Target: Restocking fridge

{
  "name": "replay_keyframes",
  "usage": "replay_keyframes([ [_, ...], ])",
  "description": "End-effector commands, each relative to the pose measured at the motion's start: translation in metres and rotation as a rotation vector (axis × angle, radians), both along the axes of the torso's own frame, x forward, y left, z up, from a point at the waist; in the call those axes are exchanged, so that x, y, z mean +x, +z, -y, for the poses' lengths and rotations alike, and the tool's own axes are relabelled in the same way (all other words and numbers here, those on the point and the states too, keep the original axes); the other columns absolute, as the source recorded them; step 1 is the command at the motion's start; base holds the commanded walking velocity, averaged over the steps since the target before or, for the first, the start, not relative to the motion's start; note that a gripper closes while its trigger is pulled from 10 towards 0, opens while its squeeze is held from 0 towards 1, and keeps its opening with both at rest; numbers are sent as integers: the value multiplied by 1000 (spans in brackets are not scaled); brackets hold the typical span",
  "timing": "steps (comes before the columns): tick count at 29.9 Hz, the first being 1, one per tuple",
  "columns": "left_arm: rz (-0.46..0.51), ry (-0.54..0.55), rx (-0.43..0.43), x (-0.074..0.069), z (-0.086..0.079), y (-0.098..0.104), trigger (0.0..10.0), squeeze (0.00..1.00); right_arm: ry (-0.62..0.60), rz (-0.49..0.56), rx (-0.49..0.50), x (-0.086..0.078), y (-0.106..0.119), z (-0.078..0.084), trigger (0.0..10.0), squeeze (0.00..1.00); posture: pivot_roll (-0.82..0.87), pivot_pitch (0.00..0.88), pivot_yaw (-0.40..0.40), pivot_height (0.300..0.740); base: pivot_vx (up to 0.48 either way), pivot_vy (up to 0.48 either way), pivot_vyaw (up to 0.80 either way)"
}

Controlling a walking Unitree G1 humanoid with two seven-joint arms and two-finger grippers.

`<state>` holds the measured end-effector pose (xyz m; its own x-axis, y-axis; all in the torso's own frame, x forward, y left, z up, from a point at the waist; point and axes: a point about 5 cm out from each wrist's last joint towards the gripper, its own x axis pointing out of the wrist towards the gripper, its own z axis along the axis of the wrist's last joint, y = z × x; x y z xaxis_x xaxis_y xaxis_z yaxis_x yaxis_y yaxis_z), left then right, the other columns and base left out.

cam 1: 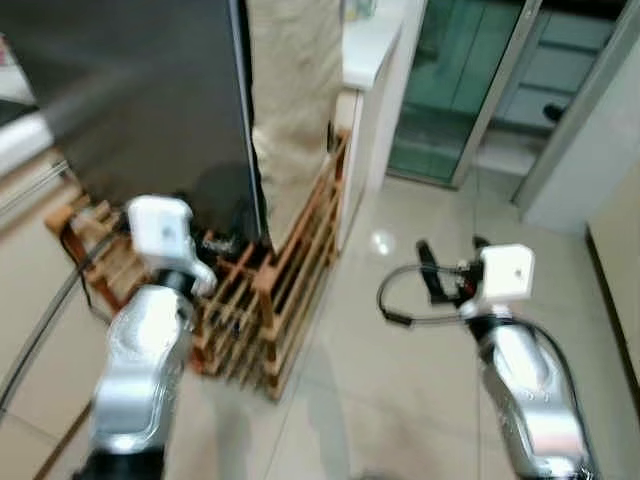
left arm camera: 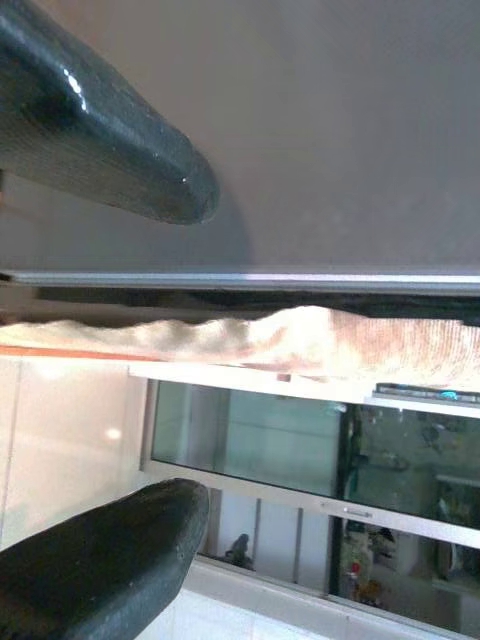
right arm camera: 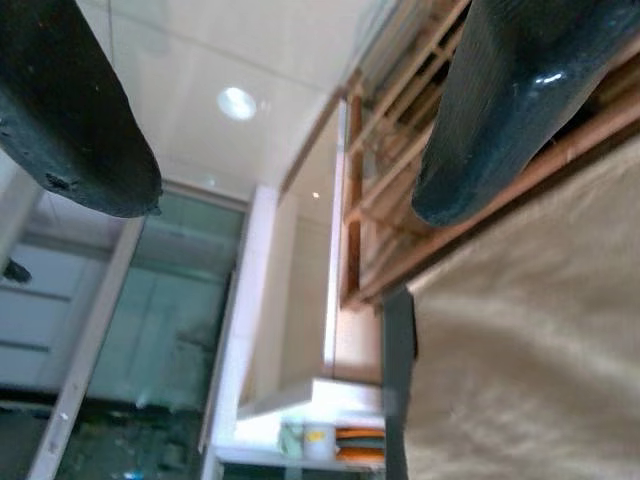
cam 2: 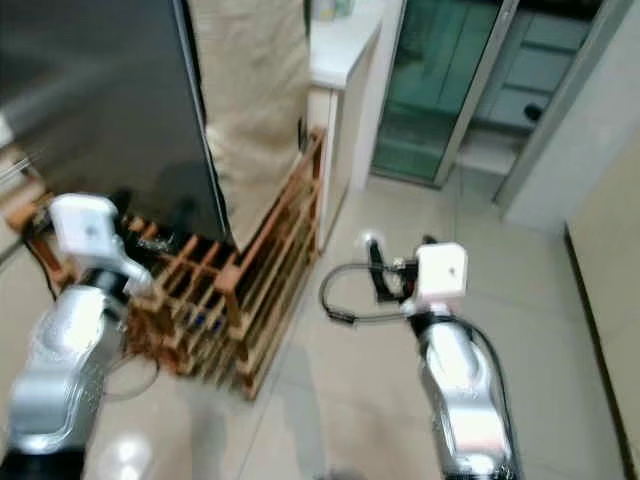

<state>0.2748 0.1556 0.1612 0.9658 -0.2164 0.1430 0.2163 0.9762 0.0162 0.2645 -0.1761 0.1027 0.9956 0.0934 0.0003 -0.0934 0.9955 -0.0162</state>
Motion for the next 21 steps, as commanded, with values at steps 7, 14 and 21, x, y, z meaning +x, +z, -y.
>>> replay_keyframes([
  [7, 7, -9, 23, 2, 1, 3, 10000, 0, 53, 23, 24, 9, 4, -15, 10000, 0, -22, 0, -37, 740, 480, 0, 0],
  [14, 5, 11, 25, 9, -3, 7, 10000, 0, 61, 35, 27, 15, 5, -19, 10000, 0, -13, 0, -35, 740, 137, 0, 0],
  [21, 22, 28, 28, 10, -9, 12, 10000, 0, 66, 39, 21, 17, 5, -20, 10000, 0, -14, 0, -34, 740, 0, 0, 0],
])
